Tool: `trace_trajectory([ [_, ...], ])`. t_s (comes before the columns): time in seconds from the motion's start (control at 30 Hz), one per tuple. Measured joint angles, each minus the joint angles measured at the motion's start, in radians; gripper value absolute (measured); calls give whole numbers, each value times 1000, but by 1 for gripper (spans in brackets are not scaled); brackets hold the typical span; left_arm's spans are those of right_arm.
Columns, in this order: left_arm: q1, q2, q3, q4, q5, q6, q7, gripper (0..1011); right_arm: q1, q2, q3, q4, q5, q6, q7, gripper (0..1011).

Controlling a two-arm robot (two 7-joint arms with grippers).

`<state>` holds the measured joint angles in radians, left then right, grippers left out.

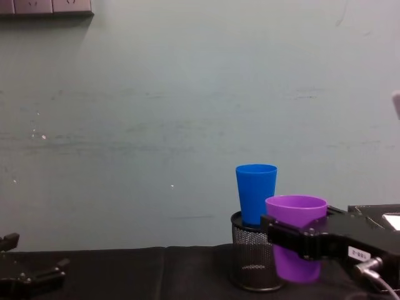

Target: Pick up one cup with a gripper and tap it against the other cup.

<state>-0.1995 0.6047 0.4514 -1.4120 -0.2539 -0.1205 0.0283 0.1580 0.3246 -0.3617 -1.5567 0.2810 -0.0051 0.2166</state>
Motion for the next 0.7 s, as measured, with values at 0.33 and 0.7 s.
trace_trajectory([
  [0.33,0,0,0,0,0,0,0,1000,129,-77,14,166,-11,9,29,724],
  [0.7,0,0,0,0,0,0,0,1000,246,-150,22,321,-52,2,38,724],
])
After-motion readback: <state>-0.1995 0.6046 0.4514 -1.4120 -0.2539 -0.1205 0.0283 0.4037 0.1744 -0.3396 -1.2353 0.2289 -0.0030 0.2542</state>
